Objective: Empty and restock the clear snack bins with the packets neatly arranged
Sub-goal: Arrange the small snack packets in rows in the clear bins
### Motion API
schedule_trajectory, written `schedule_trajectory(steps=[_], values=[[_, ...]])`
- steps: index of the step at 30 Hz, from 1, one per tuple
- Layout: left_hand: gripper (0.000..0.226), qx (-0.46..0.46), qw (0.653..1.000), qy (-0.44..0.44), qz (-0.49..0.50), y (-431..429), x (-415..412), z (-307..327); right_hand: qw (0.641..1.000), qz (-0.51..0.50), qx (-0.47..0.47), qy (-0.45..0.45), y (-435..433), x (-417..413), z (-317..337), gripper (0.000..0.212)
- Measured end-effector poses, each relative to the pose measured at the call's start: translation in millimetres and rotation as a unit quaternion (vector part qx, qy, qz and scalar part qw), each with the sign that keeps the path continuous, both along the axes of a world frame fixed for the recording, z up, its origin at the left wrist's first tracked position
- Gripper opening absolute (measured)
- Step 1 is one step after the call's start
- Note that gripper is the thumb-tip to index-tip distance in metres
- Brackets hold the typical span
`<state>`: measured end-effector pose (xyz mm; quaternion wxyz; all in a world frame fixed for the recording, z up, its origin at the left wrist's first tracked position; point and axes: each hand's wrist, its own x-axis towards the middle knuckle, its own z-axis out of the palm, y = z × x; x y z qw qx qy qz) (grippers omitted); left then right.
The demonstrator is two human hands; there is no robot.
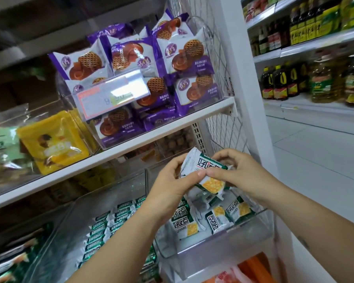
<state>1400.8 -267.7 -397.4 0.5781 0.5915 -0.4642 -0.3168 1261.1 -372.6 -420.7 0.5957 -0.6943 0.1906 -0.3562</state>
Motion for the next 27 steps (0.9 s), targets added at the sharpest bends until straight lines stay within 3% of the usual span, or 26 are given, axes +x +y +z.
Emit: schedule_trajectory(steps=[3,6,10,12,14,18,22,27], values=[[0.052,-0.019,0.999,0.034,-0.009,3,-1,3,0.986,0.11,0.126,-0.024,2,-2,0,0.062],[0.049,-0.008,1.0,-0.01,-0.002,8,-1,2,0.981,0.148,0.127,-0.004,3,-3,1,0.06],[0.041,0.033,0.975,-0.218,0.025,27,10,7,0.99,0.121,0.039,0.06,4,-1,1,0.046],[0.031,0.045,0.924,-0.365,0.107,42,25,10,0.988,0.095,-0.046,0.116,5,0,-2,0.047],[0.024,0.065,0.874,-0.442,0.192,55,48,5,0.975,0.074,-0.119,0.175,9,4,-8,0.052],[0.017,0.113,0.868,-0.429,0.222,73,77,-28,0.942,0.079,-0.216,0.246,16,21,-29,0.05],[0.015,0.052,0.901,-0.369,0.223,74,78,-51,0.911,0.076,-0.283,0.29,20,44,-50,0.049],[0.014,-0.022,0.921,-0.284,0.266,69,78,-74,0.847,0.169,-0.343,0.369,22,68,-53,0.059]])
